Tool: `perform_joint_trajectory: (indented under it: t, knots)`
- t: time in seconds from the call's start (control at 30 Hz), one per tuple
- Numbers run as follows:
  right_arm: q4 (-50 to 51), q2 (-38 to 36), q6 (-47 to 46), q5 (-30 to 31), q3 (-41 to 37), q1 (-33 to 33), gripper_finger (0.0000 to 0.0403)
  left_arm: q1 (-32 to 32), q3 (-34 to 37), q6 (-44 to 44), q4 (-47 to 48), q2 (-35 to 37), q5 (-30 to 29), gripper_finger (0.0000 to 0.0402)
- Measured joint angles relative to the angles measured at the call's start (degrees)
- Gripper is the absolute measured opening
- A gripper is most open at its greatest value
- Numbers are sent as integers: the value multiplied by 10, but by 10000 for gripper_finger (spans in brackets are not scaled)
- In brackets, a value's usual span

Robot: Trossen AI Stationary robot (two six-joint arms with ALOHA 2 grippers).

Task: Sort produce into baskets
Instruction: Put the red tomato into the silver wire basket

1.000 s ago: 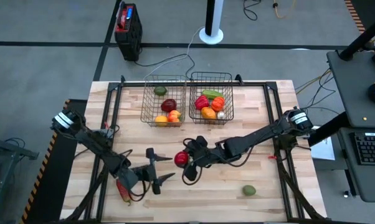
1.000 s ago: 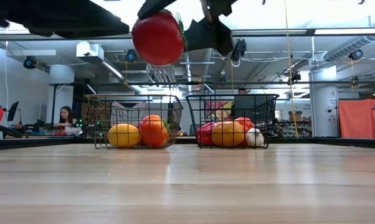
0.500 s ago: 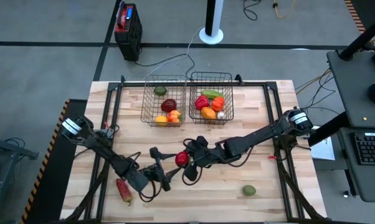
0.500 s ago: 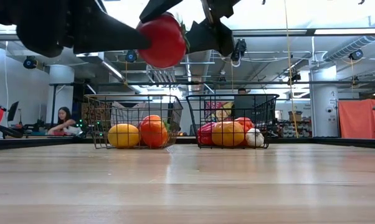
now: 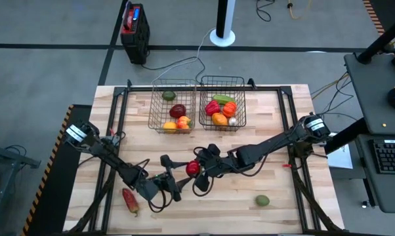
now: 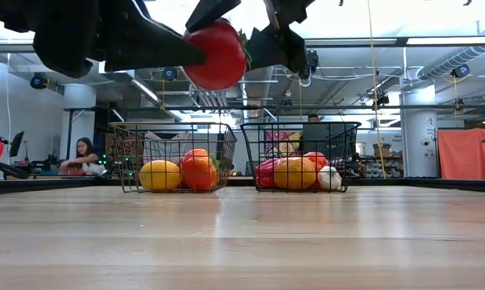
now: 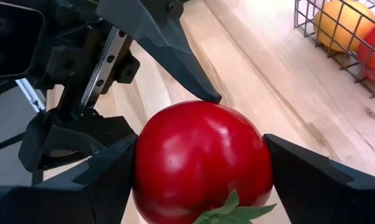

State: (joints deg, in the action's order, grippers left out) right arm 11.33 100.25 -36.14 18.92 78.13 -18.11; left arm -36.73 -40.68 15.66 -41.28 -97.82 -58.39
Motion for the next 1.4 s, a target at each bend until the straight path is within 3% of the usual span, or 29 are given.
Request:
perform_joint_trajectory:
  t: [0.43, 0.97, 1.4]
  knots:
    - [2, 0, -4, 0, 0, 0, 317, 0, 0, -22, -2, 0, 3, 286]
    - [-13, 0, 1, -1, 1, 11, 318, 3, -12, -15, -2, 0, -11, 338]
    - [-14, 1, 10, -15, 1, 13, 332, 5, -13, -8, 1, -2, -7, 310]
